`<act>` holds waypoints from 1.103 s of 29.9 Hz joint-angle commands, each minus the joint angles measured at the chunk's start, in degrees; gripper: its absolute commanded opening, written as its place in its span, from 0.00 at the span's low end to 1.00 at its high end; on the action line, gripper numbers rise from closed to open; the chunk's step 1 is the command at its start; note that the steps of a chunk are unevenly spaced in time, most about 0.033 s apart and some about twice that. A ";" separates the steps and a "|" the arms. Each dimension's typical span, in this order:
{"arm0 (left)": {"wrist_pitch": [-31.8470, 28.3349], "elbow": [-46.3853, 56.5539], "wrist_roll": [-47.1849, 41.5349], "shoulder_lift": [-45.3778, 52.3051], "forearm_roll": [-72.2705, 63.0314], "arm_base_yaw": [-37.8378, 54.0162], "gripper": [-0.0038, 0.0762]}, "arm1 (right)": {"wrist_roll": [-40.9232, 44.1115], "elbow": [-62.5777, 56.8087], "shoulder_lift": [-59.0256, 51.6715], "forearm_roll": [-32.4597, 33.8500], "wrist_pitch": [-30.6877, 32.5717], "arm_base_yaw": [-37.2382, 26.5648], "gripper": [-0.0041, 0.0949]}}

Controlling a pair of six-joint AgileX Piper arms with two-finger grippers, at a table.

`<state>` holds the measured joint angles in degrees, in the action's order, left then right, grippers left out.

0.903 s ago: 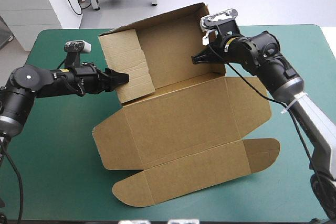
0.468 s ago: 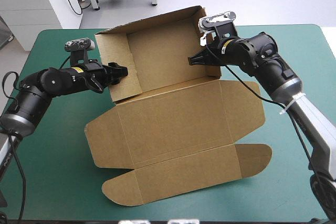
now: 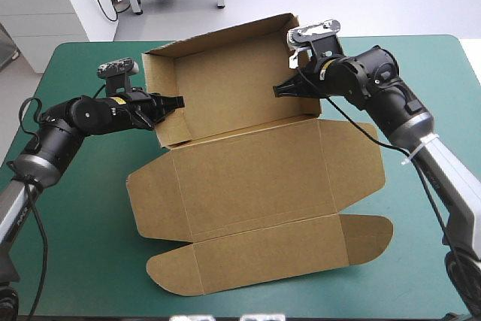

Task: Fold the box

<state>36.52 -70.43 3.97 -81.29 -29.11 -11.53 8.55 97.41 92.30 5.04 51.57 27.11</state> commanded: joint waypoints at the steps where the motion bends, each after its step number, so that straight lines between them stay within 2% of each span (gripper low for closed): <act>1: -0.81 -4.57 0.52 2.27 -3.56 -0.54 0.04 | 0.67 1.63 -2.85 -0.46 0.07 0.85 0.02; 5: 5.46 -12.23 0.52 0.47 1.50 -0.54 0.04 | 2.79 1.63 -2.89 3.08 3.77 0.85 0.02; 11: 20.18 -25.69 -2.81 -7.44 7.18 -0.73 0.04 | 4.31 1.63 -1.53 2.68 10.22 0.85 0.02; 14: 24.09 -27.78 -4.60 -10.77 10.29 -2.19 0.04 | 4.56 1.63 0.30 2.37 12.96 0.85 0.02; 20: 24.75 -27.67 -9.79 -15.98 18.46 -8.87 0.04 | 5.09 1.63 5.25 -1.00 13.28 0.85 0.02; 28: 28.70 -27.67 -12.75 -24.17 16.22 -10.69 0.04 | 5.09 1.63 11.20 -1.24 13.59 0.85 0.02; 33: 28.45 -27.67 -11.73 -27.22 14.97 -10.69 0.04 | 5.09 1.63 12.78 -0.03 12.89 0.85 0.02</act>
<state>66.62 -95.76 -9.47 -110.49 -7.93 -20.78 15.97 97.50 107.41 6.86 68.34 27.59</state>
